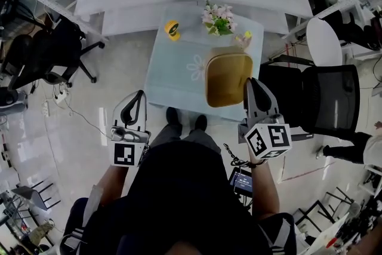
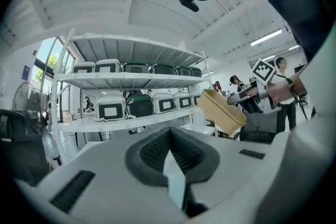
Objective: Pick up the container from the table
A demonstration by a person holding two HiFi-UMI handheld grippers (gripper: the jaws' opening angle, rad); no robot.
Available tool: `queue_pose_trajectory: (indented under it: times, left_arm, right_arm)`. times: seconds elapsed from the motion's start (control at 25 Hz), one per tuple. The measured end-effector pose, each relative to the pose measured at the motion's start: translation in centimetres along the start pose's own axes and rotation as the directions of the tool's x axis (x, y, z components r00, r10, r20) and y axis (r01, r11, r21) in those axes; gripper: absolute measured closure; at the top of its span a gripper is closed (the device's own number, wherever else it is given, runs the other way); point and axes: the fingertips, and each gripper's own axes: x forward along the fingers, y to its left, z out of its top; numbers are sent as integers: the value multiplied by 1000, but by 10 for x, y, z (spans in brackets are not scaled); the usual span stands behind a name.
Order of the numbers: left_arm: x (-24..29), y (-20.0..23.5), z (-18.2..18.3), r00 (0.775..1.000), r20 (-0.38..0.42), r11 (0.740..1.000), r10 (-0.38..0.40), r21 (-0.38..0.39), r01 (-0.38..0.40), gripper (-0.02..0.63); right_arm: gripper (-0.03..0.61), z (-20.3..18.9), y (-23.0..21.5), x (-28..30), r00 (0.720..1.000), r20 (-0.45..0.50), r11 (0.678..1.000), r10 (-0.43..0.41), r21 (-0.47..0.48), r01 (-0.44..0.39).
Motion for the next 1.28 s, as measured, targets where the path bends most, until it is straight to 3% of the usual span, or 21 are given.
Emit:
queue_pose_trajectory:
  times: [0.28, 0.76, 1.28]
  left_arm:
    - [-4, -8, 10, 1000, 21, 1000, -3, -8, 3, 609]
    - [-8, -18, 20, 999, 47, 1000, -9, 6, 8, 609]
    - [-13, -17, 20, 999, 48, 1000, 13, 11, -13, 609]
  right_arm:
    - [567, 8, 1, -27, 990, 132, 997, -45, -62, 53]
    - [566, -3, -3, -63, 968, 214, 985, -130, -83, 151]
    - [566, -14, -1, -89, 955, 251, 973, -160, -120, 195]
